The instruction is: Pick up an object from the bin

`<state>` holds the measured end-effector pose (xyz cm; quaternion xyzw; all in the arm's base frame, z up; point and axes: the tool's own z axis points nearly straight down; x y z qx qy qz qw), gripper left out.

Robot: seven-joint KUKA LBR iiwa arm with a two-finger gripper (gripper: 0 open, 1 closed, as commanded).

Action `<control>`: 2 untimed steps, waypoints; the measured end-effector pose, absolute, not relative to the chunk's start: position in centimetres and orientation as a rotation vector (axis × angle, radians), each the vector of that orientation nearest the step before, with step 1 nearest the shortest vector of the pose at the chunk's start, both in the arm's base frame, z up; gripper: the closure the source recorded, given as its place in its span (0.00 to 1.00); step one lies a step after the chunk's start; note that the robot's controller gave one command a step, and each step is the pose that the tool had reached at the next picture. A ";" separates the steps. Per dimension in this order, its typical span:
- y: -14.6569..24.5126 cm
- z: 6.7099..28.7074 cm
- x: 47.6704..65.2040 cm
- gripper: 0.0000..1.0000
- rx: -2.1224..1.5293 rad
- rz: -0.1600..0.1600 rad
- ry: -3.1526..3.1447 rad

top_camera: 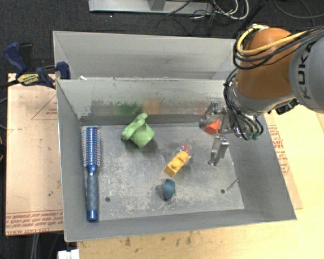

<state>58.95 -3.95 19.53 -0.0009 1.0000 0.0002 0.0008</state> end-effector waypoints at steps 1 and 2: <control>2.2 7.1 61.1 0.00 -0.099 0.001 3.130; 2.1 7.7 61.4 1.00 -0.095 0.003 3.118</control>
Offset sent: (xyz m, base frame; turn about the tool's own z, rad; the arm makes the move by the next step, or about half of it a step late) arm 0.0183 0.0596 -0.1253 -0.0592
